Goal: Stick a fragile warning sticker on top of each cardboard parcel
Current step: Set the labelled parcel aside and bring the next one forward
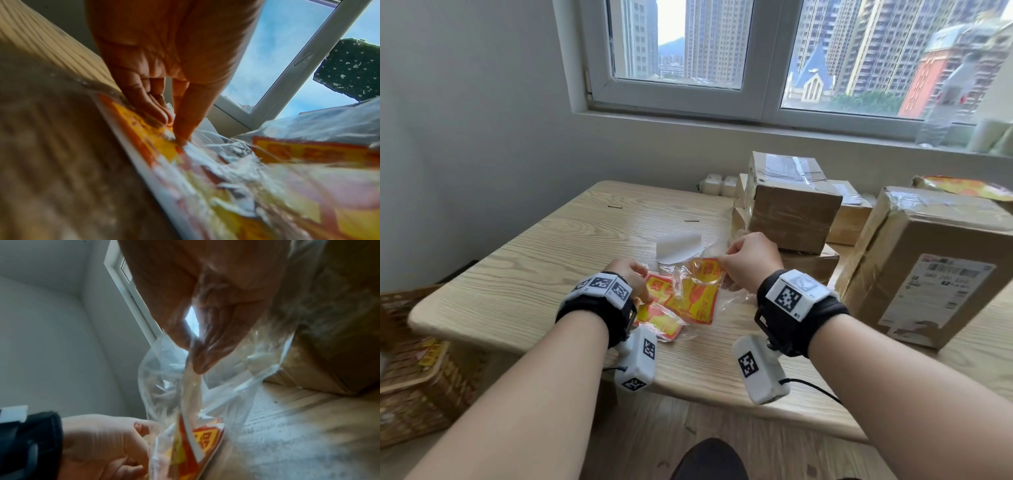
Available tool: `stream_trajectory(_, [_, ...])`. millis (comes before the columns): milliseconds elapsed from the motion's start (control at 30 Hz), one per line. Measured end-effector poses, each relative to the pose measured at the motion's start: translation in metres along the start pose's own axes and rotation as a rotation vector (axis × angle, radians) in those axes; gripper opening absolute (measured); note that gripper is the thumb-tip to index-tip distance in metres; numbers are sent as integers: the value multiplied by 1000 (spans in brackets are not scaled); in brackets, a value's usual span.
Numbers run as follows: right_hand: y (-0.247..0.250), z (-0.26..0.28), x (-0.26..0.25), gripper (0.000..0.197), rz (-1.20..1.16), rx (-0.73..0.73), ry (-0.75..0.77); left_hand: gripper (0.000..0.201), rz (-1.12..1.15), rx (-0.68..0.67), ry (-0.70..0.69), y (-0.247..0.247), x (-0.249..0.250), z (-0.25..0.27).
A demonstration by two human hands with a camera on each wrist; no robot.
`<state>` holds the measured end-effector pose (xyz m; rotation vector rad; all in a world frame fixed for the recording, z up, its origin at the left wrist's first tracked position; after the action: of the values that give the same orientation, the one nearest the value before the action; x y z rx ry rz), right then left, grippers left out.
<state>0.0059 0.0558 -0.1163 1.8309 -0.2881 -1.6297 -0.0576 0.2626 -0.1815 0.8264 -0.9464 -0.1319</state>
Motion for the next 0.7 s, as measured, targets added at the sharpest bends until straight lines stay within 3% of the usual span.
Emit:
stream_trajectory(100, [16,11,-8,24,-37,57,59,60,-75,12,16,-3,2,-3])
stream_trajectory(233, [34,24,-18,22,-58,136,149,36,-284,54,9,-10,5,-13])
stream_trajectory(300, [44,28,-22,22,-76,191,177,34,-430,32,-1,-17,4,-28])
stream_trajectory(400, [59,34,-27,19,-112,274,199,36,-448,4,10,-29,-4,-79])
stream_trajectory(467, [69,37,-31,15,-158,324,235,26,-350,45,-22,-18,9,-76])
stream_trajectory(533, [79,39,-33,16,-205,356,266,8,-98,126,-64,7,43,-14])
stream_trajectory(633, [95,39,-28,14,-259,402,271,22,470,64,-149,21,86,46])
stream_trajectory(700, [105,38,-22,15,-339,411,249,30,605,15,-247,30,108,71])
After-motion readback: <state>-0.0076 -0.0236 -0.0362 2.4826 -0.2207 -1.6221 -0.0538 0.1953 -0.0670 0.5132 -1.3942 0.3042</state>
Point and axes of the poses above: each hand's wrist, its own z-axis away from the middle knuckle, its own y-axis out of the back of the hand, x = y × z, the point moved 4 cm from there along -z, towards the middle knuckle, and after that the axes turned 4 degrees about -z, right-handed, at the moved point
